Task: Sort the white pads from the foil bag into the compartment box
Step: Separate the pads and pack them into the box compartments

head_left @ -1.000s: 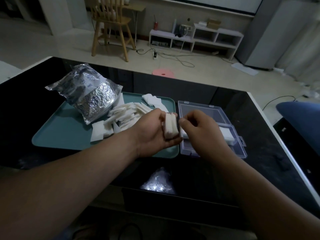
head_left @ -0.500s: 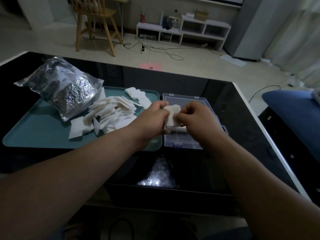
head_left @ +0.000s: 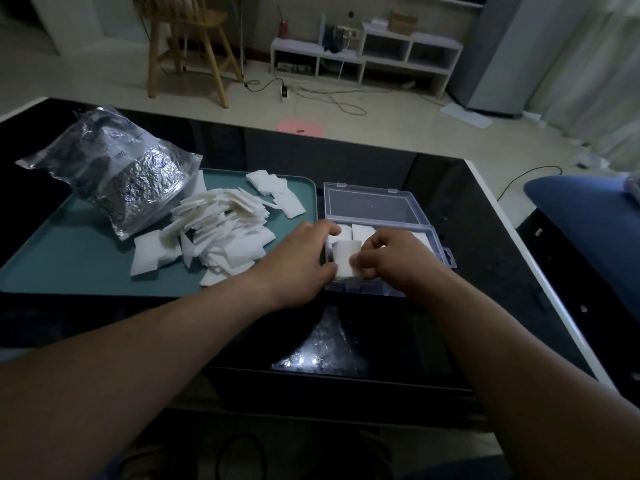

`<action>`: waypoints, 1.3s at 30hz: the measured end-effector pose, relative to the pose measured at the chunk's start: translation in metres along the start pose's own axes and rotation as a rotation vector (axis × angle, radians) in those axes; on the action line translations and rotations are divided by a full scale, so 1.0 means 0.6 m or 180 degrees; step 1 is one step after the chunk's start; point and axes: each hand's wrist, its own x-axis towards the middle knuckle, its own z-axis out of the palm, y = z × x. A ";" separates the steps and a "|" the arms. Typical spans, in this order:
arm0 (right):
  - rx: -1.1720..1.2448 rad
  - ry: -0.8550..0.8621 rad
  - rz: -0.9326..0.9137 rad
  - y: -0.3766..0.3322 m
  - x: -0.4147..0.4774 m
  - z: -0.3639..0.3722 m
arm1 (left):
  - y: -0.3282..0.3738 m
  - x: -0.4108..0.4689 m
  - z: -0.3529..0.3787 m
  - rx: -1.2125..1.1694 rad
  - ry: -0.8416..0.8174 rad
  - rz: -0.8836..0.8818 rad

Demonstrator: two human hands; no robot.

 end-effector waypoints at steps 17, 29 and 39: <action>-0.1279 0.0334 -0.0296 0.007 0.004 0.028 | -0.016 -0.010 0.017 0.0736 0.0171 0.0548; -0.1217 0.0810 -0.1069 -0.051 -0.018 0.045 | -0.019 -0.033 -0.049 0.0537 0.0552 0.0596; -0.1031 0.0398 -0.1496 -0.154 0.034 0.162 | -0.152 -0.058 -0.201 0.0913 0.1087 -0.0221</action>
